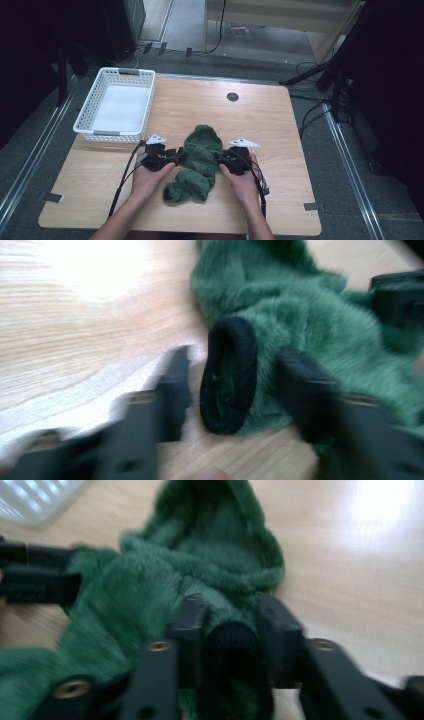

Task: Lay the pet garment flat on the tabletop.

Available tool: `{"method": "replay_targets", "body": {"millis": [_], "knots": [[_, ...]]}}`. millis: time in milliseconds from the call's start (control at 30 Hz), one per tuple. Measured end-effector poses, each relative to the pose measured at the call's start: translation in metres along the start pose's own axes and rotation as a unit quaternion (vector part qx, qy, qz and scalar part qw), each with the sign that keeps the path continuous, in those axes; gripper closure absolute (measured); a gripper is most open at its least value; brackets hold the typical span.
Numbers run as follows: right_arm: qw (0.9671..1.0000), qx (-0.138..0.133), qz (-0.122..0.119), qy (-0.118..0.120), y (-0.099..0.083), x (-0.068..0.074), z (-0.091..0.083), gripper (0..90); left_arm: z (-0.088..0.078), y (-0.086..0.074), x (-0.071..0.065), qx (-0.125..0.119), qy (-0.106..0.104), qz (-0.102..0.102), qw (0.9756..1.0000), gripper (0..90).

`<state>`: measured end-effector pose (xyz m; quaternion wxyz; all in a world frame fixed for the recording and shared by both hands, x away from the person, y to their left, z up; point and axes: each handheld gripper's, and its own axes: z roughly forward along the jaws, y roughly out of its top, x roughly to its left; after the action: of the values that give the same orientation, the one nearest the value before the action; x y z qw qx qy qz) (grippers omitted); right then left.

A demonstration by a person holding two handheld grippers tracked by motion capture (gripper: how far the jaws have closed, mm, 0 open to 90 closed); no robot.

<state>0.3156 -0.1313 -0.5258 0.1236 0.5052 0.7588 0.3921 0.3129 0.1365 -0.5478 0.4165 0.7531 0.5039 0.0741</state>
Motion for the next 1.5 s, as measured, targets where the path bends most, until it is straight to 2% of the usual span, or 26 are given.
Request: {"method": "replay_targets", "body": {"millis": [67, 200, 233, 300, 333, 400, 467, 500, 600, 667, 700, 733, 800, 867, 900, 933, 967, 1067, 1100, 1167, 1200, 1267, 1333, 1400, 1433, 1500], "knots": [[0.9996, 0.018, -0.019, 0.009, -0.008, -0.003, 0.004, 80.7, -0.006, -0.003, -0.001, 0.017, -0.008, 0.012, 0.9998, 82.0], [0.9976, 0.035, -0.052, 0.031, -0.016, -0.003, 0.001, 80.9, -0.022, -0.015, -0.004, 0.033, -0.011, 0.034, 0.9988, 83.3], [0.9969, 0.034, -0.049, 0.052, -0.017, -0.007, -0.006, 76.2, -0.027, -0.019, -0.003, 0.03, -0.018, 0.036, 0.9987, 81.0], [0.9969, 0.024, -0.042, 0.062, -0.015, -0.009, -0.009, 71.6, -0.034, -0.022, -0.001, 0.011, -0.027, 0.026, 0.9992, 67.6], [0.997, -0.007, -0.023, 0.073, -0.007, -0.013, -0.015, 66.4, -0.037, -0.02, 0.004, -0.005, -0.033, 0.011, 0.9994, 59.4], [0.9973, -0.032, -0.011, 0.066, 0.003, -0.015, -0.016, 62.4, -0.039, -0.01, 0.009, -0.038, -0.037, -0.019, 0.9984, 51.1], [0.9974, -0.039, -0.01, 0.06, 0.007, -0.015, -0.014, 60.7, -0.036, 0.004, 0.009, -0.058, -0.033, -0.027, 0.9974, 48.7], [0.9981, -0.047, -0.008, 0.037, 0.019, -0.016, -0.004, 56.5, -0.032, 0.011, 0.008, -0.061, -0.025, -0.025, 0.9975, 45.2], [0.9987, -0.045, -0.001, 0.023, 0.031, -0.019, 0.013, 55.0, -0.01, 0.031, 0.004, -0.04, 0.003, -0.019, 0.999, 41.6], [0.9995, -0.006, -0.009, 0.031, 0.035, -0.019, 0.028, 53.4, 0.013, 0.04, 0.0, -0.015, 0.033, 0.005, 0.9993, 40.4], [0.9993, 0.01, -0.016, 0.034, 0.035, -0.019, 0.034, 53.8, 0.013, 0.04, 0.0, -0.015, 0.033, 0.005, 0.9993, 40.5], [0.9988, 0.029, -0.031, 0.025, 0.034, -0.016, 0.041, 56.2, 0.027, 0.041, -0.003, 0.001, 0.062, 0.033, 0.9975, 41.9], [0.9977, 0.038, -0.056, -0.006, 0.031, -0.011, 0.047, 68.7, 0.031, 0.041, -0.003, 0.001, 0.079, 0.047, 0.9957, 53.1], [0.9972, 0.032, -0.064, -0.023, 0.031, -0.011, 0.046, 84.3, 0.03, 0.042, 0.001, -0.003, 0.082, 0.044, 0.9956, 72.5], [0.9972, 0.032, -0.064, -0.023, 0.031, -0.011, 0.046, 84.3, 0.03, 0.042, 0.001, -0.003, 0.082, 0.044, 0.9956, 79.6], [0.9973, 0.024, -0.063, -0.031, 0.031, -0.012, 0.044, 88.0, 0.028, 0.043, 0.003, -0.009, 0.088, 0.042, 0.9952, 79.6], [0.9965, -0.016, -0.069, -0.045, 0.031, -0.015, 0.033, 89.7, 0.024, 0.043, 0.007, -0.019, 0.094, 0.038, 0.9947, 88.2], [0.9931, -0.025, -0.103, -0.049, 0.026, -0.014, 0.027, 89.7, 0.022, 0.044, 0.009, -0.016, 0.093, 0.034, 0.995, 88.1], [0.9911, -0.012, -0.121, -0.055, 0.023, -0.013, 0.028, 88.9, 0.025, 0.042, 0.008, -0.002, 0.108, 0.04, 0.9934, 85.4], [0.9902, 0.011, -0.136, -0.029, 0.018, -0.015, 0.027, 76.2, 0.024, 0.04, 0.013, 0.003, 0.093, 0.03, 0.9952, 72.4], [0.9902, 0.011, -0.136, -0.029, 0.018, -0.015, 0.027, 76.2, 0.024, 0.04, 0.013, 0.003, 0.093, 0.03, 0.9952, 68.2], [0.9903, 0.003, -0.139, -0.01, 0.017, -0.017, 0.019, 60.1, 0.018, 0.04, 0.018, -0.013, 0.079, 0.013, 0.9967, 63.3], [0.9937, -0.037, -0.097, 0.042, 0.024, -0.029, 0.001, 54.7, 0.011, 0.045, 0.021, -0.044, 0.065, -0.009, 0.9969, 58.1], [0.9954, -0.068, -0.049, 0.046, 0.032, -0.036, -0.005, 61.8, 0.012, 0.05, 0.021, -0.058, 0.059, -0.026, 0.9963, 56.0], [0.9954, -0.068, -0.049, 0.046, 0.032, -0.036, -0.005, 61.8, 0.012, 0.05, 0.021, -0.058, 0.059, -0.026, 0.9963, 55.2], [0.9951, -0.085, 0.011, 0.048, 0.04, -0.041, -0.004, 65.0, 0.019, 0.055, 0.021, -0.053, 0.048, -0.047, 0.9963, 53.9]]}}
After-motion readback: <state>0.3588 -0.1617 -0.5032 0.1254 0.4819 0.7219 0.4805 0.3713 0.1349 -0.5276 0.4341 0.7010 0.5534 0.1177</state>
